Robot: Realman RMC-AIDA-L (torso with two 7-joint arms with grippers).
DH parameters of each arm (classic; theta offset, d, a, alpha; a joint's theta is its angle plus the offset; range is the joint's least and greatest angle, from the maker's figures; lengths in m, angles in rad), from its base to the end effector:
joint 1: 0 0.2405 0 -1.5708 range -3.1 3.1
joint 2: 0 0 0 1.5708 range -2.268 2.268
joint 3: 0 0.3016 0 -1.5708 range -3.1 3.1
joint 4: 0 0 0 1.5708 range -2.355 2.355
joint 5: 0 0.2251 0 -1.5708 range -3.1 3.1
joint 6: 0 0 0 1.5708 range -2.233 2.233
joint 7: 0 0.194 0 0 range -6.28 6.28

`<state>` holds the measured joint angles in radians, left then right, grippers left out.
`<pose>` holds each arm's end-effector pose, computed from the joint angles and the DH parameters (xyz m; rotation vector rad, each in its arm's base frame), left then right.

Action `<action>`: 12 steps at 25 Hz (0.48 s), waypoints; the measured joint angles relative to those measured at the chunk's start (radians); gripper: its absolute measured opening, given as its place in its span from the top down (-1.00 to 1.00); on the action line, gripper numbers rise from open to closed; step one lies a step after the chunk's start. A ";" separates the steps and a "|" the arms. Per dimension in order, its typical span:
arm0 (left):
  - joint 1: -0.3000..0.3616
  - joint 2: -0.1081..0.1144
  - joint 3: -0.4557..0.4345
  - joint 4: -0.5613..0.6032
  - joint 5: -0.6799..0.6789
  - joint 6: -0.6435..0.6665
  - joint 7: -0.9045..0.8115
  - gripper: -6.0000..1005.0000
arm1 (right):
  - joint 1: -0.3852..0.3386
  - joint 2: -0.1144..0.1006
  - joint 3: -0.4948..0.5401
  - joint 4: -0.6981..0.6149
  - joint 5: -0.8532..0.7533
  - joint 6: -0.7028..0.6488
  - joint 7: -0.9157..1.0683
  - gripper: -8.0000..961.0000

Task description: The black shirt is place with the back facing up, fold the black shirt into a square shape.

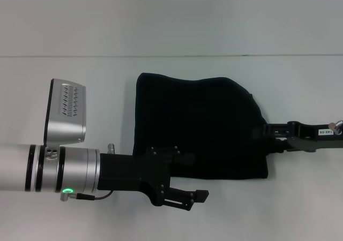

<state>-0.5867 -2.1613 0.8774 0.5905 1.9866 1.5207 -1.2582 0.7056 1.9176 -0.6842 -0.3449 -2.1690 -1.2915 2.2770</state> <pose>-0.2393 0.3558 -0.1386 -2.9568 -0.4047 -0.6922 0.3274 0.4319 -0.0582 -2.2091 1.8890 0.4931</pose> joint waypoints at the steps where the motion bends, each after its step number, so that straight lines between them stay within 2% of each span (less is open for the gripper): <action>1: 0.000 0.000 0.000 0.000 0.000 0.000 0.000 -0.81 | 0.001 0.000 0.000 0.000 0.000 0.000 0.000 -0.89; 12: 0.000 -0.001 -0.002 0.000 -0.003 -0.001 -0.001 -0.81 | -0.005 0.007 0.000 0.001 0.000 0.006 0.002 -0.89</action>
<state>-0.5871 -2.1622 0.8749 0.5905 1.9840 1.5201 -1.2592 0.7005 1.9244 -0.6842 -0.3436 -2.1690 -1.2850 2.2792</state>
